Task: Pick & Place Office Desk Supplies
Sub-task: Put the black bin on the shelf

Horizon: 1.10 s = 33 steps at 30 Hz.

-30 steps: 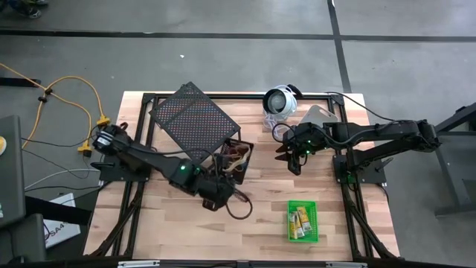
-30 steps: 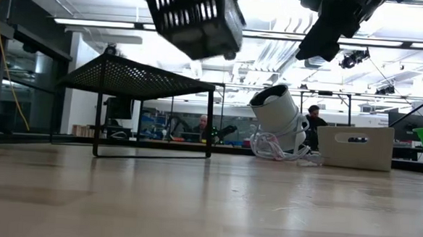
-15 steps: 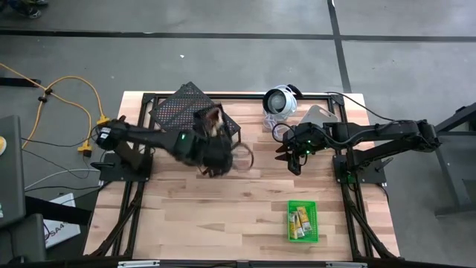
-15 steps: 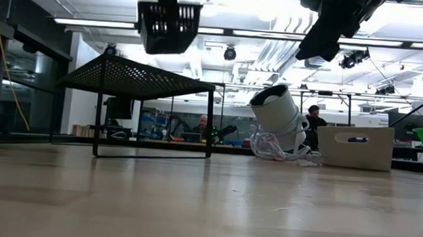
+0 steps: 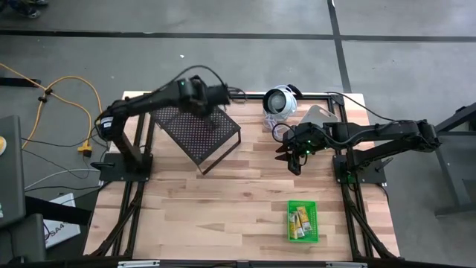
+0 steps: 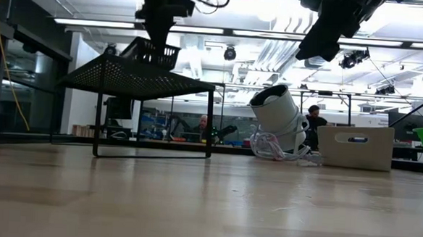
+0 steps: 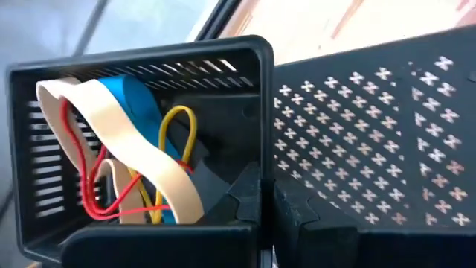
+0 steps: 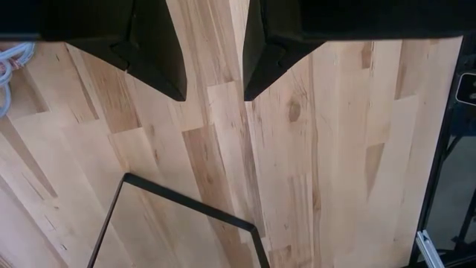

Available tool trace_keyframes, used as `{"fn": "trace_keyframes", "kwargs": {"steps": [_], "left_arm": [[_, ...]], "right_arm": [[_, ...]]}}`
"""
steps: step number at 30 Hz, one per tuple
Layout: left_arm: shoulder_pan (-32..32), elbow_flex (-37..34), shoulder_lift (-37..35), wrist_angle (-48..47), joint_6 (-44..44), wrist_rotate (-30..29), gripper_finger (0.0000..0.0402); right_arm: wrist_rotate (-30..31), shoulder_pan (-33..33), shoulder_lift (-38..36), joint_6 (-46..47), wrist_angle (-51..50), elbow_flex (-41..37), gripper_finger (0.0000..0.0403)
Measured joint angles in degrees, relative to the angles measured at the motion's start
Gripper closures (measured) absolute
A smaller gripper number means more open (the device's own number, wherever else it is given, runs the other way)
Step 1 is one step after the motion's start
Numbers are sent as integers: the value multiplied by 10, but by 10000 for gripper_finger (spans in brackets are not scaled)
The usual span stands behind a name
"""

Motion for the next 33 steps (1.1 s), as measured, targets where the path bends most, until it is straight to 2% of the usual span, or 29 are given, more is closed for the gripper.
{"fn": "trace_keyframes", "kwargs": {"steps": [7, 20, 33], "left_arm": [[57, 0, 2, 35, 32, 24, 400], [47, -35, 3, 16, -2, 32, 400], [51, -64, 3, 37, -8, 32, 400]], "right_arm": [[0, 0, 0, 0, 0, 0, 282], [0, 0, 0, 0, 0, 0, 282], [0, 0, 0, 0, 0, 0, 282]]}}
